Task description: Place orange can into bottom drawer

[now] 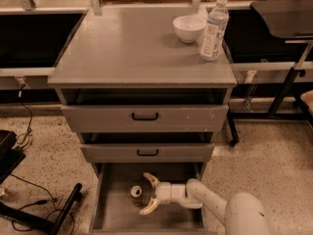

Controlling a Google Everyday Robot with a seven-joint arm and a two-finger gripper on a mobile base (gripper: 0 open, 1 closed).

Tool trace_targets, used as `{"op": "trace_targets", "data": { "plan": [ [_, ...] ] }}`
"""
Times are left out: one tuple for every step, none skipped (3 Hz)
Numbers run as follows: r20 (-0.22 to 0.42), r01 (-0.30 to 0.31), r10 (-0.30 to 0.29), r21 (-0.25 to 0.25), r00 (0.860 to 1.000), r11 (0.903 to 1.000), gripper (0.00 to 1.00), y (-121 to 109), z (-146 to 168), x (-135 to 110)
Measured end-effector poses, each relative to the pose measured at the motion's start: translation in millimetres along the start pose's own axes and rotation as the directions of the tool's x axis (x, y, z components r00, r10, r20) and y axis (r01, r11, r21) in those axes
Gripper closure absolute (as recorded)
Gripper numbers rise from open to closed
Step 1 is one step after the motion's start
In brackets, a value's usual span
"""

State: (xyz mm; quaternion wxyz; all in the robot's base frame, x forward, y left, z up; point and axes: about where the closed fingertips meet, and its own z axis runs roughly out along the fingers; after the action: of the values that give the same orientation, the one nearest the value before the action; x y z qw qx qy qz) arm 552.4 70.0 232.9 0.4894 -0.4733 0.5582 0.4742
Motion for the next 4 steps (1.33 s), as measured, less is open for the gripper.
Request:
{"op": "trace_targets", "data": {
  "plan": [
    [-0.068,0.029,-0.033,-0.059,0.997,0.9978,0.0,30,-39,-19],
    [-0.211,0.032,-0.055,-0.11,0.976,0.9934,0.0,52,-87,-48],
    [-0.393,-0.019,-0.022,-0.099,0.919,0.9949,0.0,70,-129,-72],
    [-0.544,-0.042,0.025,-0.019,0.838,0.9989,0.0,80,-159,-103]
  ]
}}
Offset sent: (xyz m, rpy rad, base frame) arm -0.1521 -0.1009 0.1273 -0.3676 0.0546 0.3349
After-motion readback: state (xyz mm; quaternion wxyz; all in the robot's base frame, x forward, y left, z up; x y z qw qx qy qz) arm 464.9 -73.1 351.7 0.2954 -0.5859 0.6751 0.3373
